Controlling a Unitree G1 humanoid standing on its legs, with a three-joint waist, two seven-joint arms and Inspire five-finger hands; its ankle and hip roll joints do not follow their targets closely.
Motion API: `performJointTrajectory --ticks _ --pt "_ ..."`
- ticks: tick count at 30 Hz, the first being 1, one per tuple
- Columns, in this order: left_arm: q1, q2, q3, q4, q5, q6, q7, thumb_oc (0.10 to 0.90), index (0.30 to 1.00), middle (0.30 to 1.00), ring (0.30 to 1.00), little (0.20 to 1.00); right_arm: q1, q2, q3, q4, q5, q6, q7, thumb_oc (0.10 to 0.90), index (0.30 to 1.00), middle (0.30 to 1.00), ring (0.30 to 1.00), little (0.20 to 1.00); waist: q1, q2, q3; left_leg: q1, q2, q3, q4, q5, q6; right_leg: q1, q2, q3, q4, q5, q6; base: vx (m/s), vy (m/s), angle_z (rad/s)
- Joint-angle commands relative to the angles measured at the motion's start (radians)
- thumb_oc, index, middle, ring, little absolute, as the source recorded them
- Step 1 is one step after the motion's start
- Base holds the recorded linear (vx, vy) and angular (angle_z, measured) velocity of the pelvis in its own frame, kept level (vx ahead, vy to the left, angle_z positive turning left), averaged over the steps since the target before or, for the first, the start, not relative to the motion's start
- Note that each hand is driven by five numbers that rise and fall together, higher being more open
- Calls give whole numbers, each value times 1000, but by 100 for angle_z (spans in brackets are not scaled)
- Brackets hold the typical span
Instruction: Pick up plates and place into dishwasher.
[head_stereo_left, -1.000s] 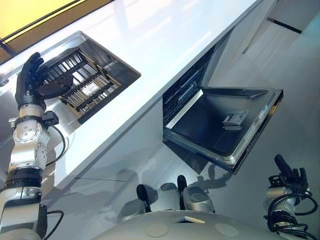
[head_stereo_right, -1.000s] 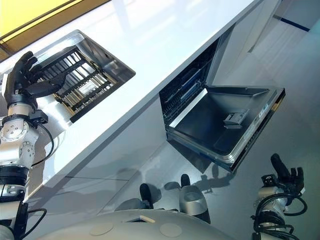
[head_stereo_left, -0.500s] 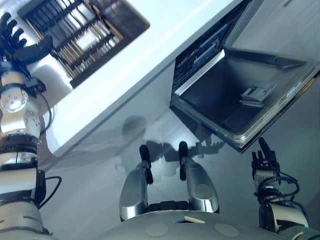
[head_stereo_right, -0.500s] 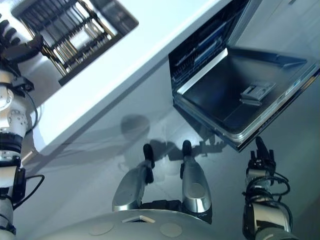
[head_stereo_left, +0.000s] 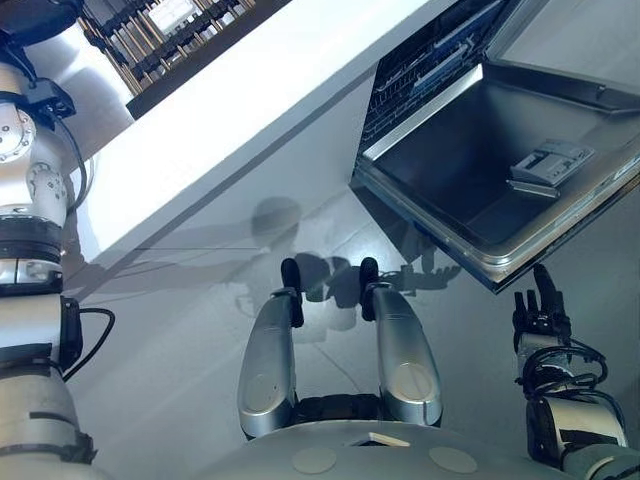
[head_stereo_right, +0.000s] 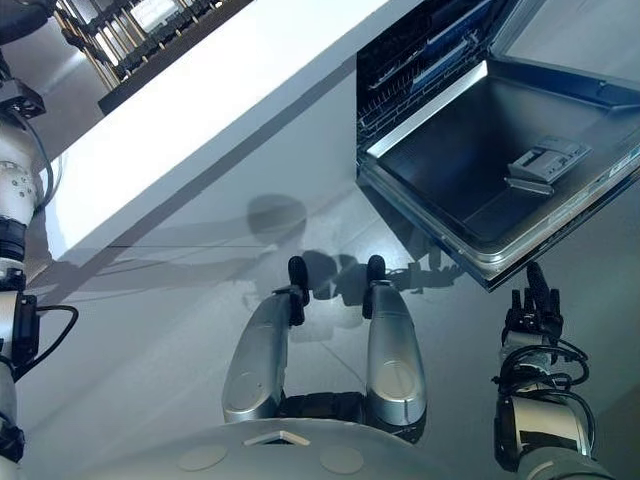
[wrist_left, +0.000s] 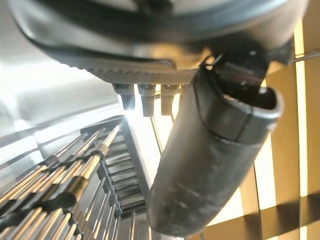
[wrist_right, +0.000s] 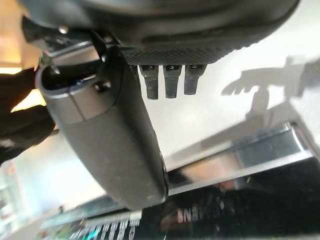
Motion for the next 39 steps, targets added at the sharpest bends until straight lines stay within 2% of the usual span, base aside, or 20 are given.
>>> performJointTrajectory --ticks 1,2,5,6,7,10,12,15,18,22,25,27,29,34,39 --pt "15 16 58 -118 15 -109 37 800 900 900 900 900 -88 30 84 -240 78 -71 293 800 900 900 900 900 19 17 -18 49 -98 39 -5 -92 47 64 60 -21 83 -112 -17 41 88 -4" --pt "39 8 70 -119 20 -120 37 800 900 900 900 900 -83 51 119 -329 124 -54 411 800 900 900 900 900 20 12 -18 60 -101 41 -9 -100 47 71 57 -17 65 -108 -12 23 88 -2" --pt "79 1 95 -112 11 -144 39 800 900 900 900 900 -85 78 181 -503 202 -2 584 800 900 900 900 900 14 8 -18 81 -100 52 -38 -84 51 80 59 -13 24 -81 -4 23 118 -6" --pt "92 1 102 -107 7 -151 41 800 900 900 900 900 -81 90 210 -597 236 45 660 800 900 900 900 900 11 2 -18 95 -101 58 -46 -89 52 90 58 -9 11 -81 2 21 108 -9" --pt "99 -1 105 -108 9 -153 43 800 900 900 900 900 -85 98 223 -657 248 59 664 800 900 900 900 900 10 1 -18 100 -101 62 -52 -88 52 92 58 -9 4 -78 5 43 115 -13" --pt "127 -22 115 -101 20 -166 45 800 900 900 900 900 -112 142 280 -900 234 155 718 800 900 900 900 900 6 -7 -26 129 -103 78 -80 -82 55 114 60 -5 -35 -63 14 48 128 -25" --pt "129 -36 112 -92 16 -160 45 800 900 900 900 900 -167 161 322 -1023 152 216 698 800 900 900 900 900 5 -9 -42 152 -106 86 -100 -74 55 132 60 -1 -65 -49 17 79 157 -20" --pt "135 -48 110 -89 12 -158 42 800 900 900 900 900 -201 171 347 -1089 88 257 678 800 900 900 900 900 8 -10 -57 167 -109 89 -110 -73 55 146 59 2 -82 -45 18 82 123 -15" --pt "172 -81 117 -95 16 -158 36 800 900 900 900 900 -233 179 378 -1190 21 301 648 800 900 900 900 900 13 -13 -97 214 -116 94 -148 -75 58 180 56 10 -117 -42 25 150 173 -1" --pt "202 -96 127 -78 11 -172 12 800 900 900 900 900 -236 174 370 -1225 -19 297 594 800 900 900 900 900 14 -14 -131 256 -120 103 -179 -76 61 211 53 15 -143 -38 33 111 118 6" --pt "240 -97 145 -58 -7 -193 -14 800 900 900 900 900 -202 170 334 -1190 -34 230 482 800 900 900 900 900 12 -15 -166 295 -122 112 -210 -77 64 239 51 17 -171 -31 43 113 136 12" --pt "276 -98 167 -51 -14 -209 -31 800 900 900 900 900 -154 181 299 -1151 21 214 451 800 900 900 900 900 9 -15 -188 318 -123 120 -232 -78 67 256 52 18 -189 -28 50 89 135 3" --pt "325 -109 193 -60 -10 -231 -44 800 900 900 900 900 -94 197 266 -1123 16 194 422 800 900 900 900 900 7 -15 -208 338 -123 127 -252 -77 70 270 50 19 -204 -24 57 72 130 -5" --pt "484 -174 253 -177 39 -263 -30 800 900 900 900 900 103 223 189 -1022 -2 151 419 800 900 900 900 900 -5 -21 -259 388 -126 140 -302 -73 80 299 56 32 -241 -10 73 35 99 -6" --pt "552 -200 279 -237 79 -261 -22 800 900 900 900 900 186 228 154 -945 -31 146 449 800 900 900 900 900 -8 -32 -301 419 -123 146 -337 -66 83 328 63 37 -277 4 80 6 26 -6"
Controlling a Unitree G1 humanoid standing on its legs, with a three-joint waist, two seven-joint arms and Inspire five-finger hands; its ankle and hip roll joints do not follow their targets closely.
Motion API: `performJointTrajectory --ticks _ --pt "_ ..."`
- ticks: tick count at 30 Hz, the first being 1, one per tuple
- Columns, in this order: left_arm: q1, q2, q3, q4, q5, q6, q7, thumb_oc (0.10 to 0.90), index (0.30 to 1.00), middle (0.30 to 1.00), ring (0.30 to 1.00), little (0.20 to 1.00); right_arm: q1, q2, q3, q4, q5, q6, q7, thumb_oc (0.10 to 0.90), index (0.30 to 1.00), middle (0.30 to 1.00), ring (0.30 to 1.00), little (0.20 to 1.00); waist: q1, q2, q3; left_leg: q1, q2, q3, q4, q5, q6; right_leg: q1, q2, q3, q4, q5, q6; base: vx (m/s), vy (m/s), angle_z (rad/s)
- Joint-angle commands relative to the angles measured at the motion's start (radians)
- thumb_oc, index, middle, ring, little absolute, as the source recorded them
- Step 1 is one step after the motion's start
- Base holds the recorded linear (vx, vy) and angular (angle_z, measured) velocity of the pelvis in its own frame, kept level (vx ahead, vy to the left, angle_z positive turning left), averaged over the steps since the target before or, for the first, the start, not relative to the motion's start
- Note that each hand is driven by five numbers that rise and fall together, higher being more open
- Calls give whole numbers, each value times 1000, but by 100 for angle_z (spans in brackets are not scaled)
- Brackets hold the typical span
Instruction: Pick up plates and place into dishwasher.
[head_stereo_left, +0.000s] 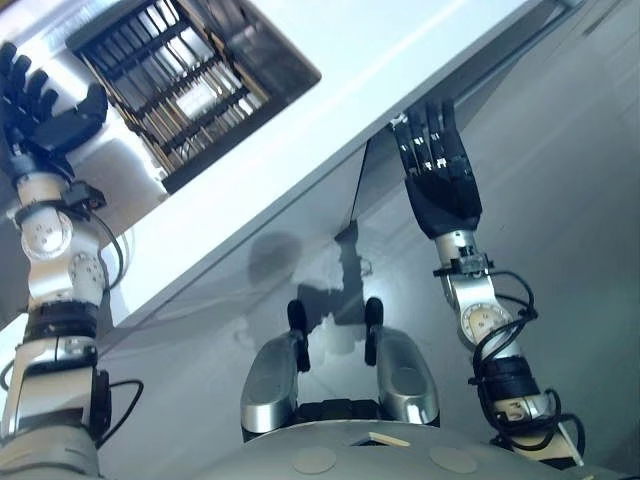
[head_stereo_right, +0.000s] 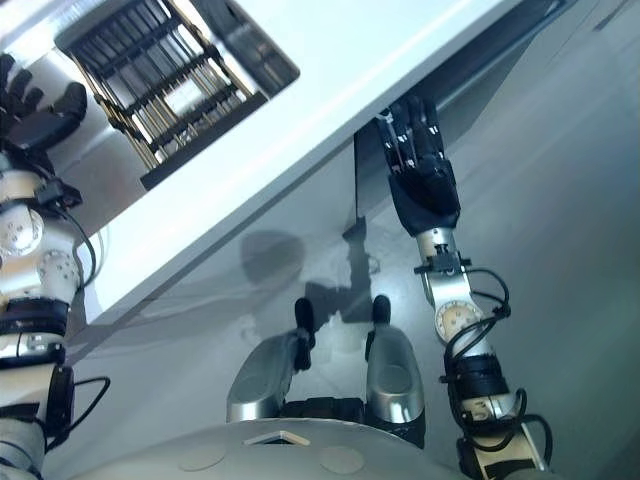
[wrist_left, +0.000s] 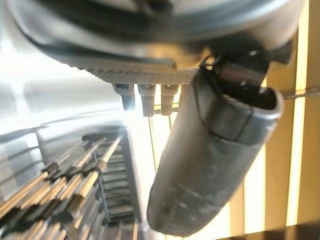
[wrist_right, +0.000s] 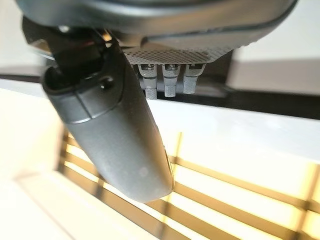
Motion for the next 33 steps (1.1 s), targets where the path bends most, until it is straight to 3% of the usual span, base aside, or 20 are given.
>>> performJointTrajectory --ticks 1,4,8,12,13,15,19,21,23,27,29,33 --pt "29 4 81 -67 61 -131 20 800 900 900 900 900 16 3 -40 -50 -61 -67 89 800 900 900 900 900 -21 27 -121 84 -103 68 -79 -72 67 18 61 21 18 -57 46 -7 -3 -9" --pt "40 -8 87 -71 54 -137 19 800 900 900 900 900 28 1 -46 -22 -118 -128 49 800 900 900 900 900 -19 22 -142 98 -101 64 -101 -65 66 32 67 19 4 -55 46 -15 -14 -6" --pt "60 -30 81 -75 59 -149 32 800 900 900 900 900 40 -16 -50 36 -378 -364 -166 800 900 900 900 900 -18 15 -172 120 -95 54 -143 -47 58 54 75 15 -27 -44 47 -55 -20 -1" --pt "75 -53 73 -98 56 -134 46 800 900 900 900 900 47 -39 -74 107 -563 -412 -386 800 900 900 900 900 -17 10 -188 135 -92 45 -180 -28 49 71 81 12 -57 -31 49 -48 -14 -3" --pt "85 -73 68 -110 32 -109 38 800 900 900 900 900 57 -44 -93 167 -579 -329 -439 800 900 900 900 900 -16 6 -194 146 -92 37 -197 -22 44 83 83 8 -69 -31 52 -57 -15 -2" --pt "84 -99 68 -127 -56 -45 5 800 900 900 900 900 67 -52 -95 264 -561 -194 -422 800 900 900 900 900 -12 1 -202 142 -91 30 -206 -9 39 92 87 4 -94 -15 50 -67 -22 0" --pt "76 -135 50 -144 -170 31 -32 800 900 900 900 900 65 -69 -69 410 -568 -73 -358 800 900 900 900 900 -4 -6 -213 144 -90 19 -209 -6 35 105 89 -1 -128 4 50 -47 -19 3" --pt "69 -150 32 -140 -213 38 -39 800 900 900 900 900 62 -61 -49 506 -538 -45 -321 800 900 900 900 900 4 -8 -220 144 -87 16 -209 -5 33 112 88 -7 -135 7 51 -36 -26 -1" --pt "51 -155 27 -135 -230 49 -54 800 900 900 900 900 54 -57 -44 586 -588 -39 -312 800 900 900 900 900 10 -7 -229 145 -85 15 -209 -7 34 115 88 -9 -137 6 53 -14 -16 -1" --pt "3 -144 14 -107 -247 68 -65 800 900 900 900 900 47 -86 17 734 -935 -52 -337 800 900 900 900 900 13 -5 -242 148 -85 14 -205 -14 35 118 85 -8 -136 5 57 0 0 0" --pt "-23 -119 7 -100 -252 95 -70 800 900 900 900 900 42 -120 93 803 -1155 -22 -285 800 900 900 900 900 15 -6 -249 149 -85 14 -205 -18 35 122 83 -9 -140 4 59 -3 -12 2" --pt "-56 -88 -6 -72 -264 113 -103 800 900 900 900 900 36 -145 155 946 -1212 5 -243 800 900 900 900 900 20 -8 -253 157 -82 9 -206 -22 33 128 85 -8 -141 2 60 4 -24 8"
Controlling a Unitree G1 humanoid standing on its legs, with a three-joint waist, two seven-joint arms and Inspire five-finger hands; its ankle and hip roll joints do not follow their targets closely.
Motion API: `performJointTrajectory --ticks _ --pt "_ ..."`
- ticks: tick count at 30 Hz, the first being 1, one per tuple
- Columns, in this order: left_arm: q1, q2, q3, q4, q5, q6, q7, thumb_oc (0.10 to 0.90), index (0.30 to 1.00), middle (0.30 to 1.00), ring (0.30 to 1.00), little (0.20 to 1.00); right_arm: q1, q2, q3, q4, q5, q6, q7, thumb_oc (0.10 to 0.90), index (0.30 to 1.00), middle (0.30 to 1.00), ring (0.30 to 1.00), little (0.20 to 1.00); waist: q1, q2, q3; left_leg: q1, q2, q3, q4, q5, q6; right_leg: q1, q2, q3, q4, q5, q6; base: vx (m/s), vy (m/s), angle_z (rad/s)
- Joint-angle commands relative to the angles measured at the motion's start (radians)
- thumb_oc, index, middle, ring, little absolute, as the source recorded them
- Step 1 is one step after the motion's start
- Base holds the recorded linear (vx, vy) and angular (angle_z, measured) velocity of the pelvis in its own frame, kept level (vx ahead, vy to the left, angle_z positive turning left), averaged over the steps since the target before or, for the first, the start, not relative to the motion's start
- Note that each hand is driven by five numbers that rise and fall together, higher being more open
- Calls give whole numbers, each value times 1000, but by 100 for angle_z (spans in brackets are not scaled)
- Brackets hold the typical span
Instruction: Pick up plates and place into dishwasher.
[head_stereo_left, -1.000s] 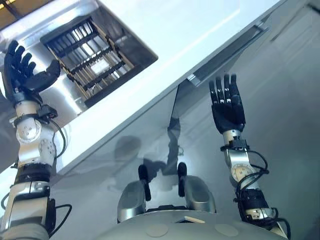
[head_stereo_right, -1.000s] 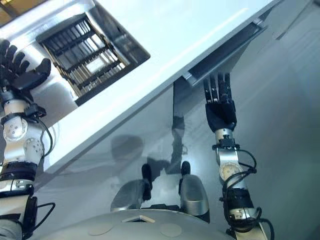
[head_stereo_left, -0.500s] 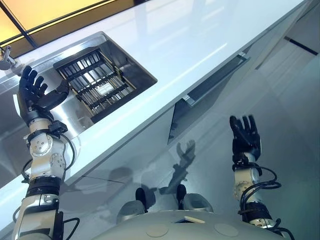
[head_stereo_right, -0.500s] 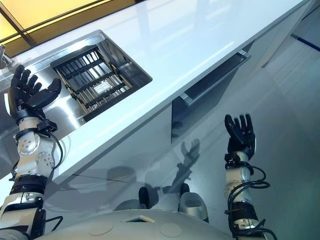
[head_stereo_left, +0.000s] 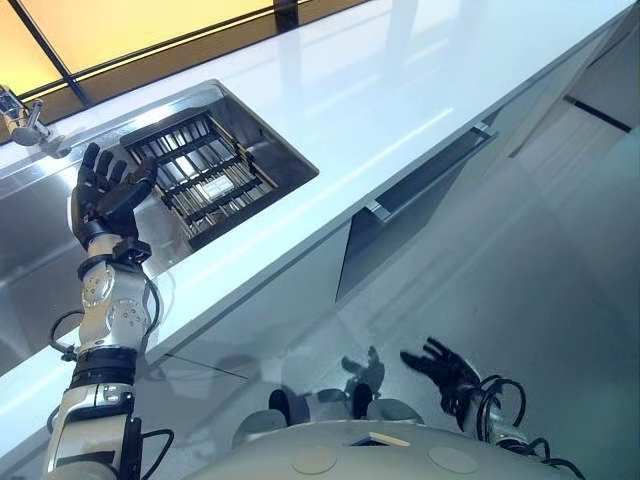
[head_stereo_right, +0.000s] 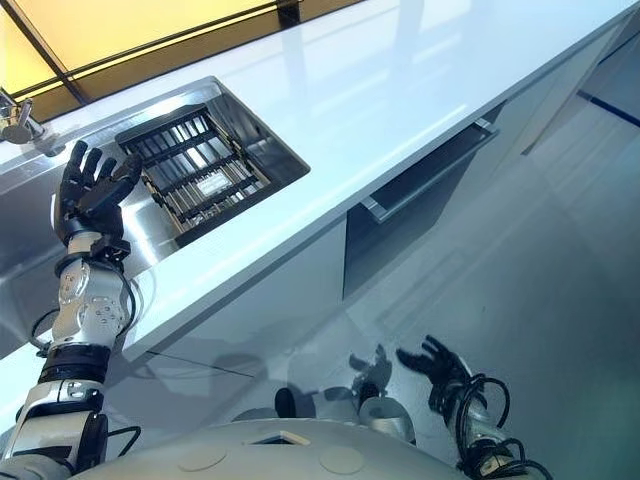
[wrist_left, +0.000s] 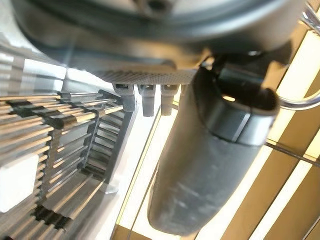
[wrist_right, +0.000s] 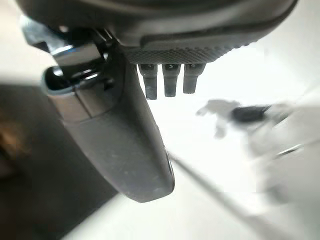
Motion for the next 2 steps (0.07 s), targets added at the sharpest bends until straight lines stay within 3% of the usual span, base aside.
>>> performJointTrajectory --ticks 1,2 --pt "-152 69 -8 7 -23 -52 -67 800 900 900 900 900 -73 -58 17 73 -58 -12 38 800 900 900 900 900 7 37 -34 -25 -74 8 13 -84 39 -62 65 -10 95 -63 45 10 -10 8" --pt "-159 69 -9 12 -27 -56 -71 800 900 900 900 900 -74 -57 13 98 -70 -2 46 800 900 900 900 900 6 38 -36 -24 -73 10 13 -85 38 -61 65 -8 93 -62 46 7 -7 7"
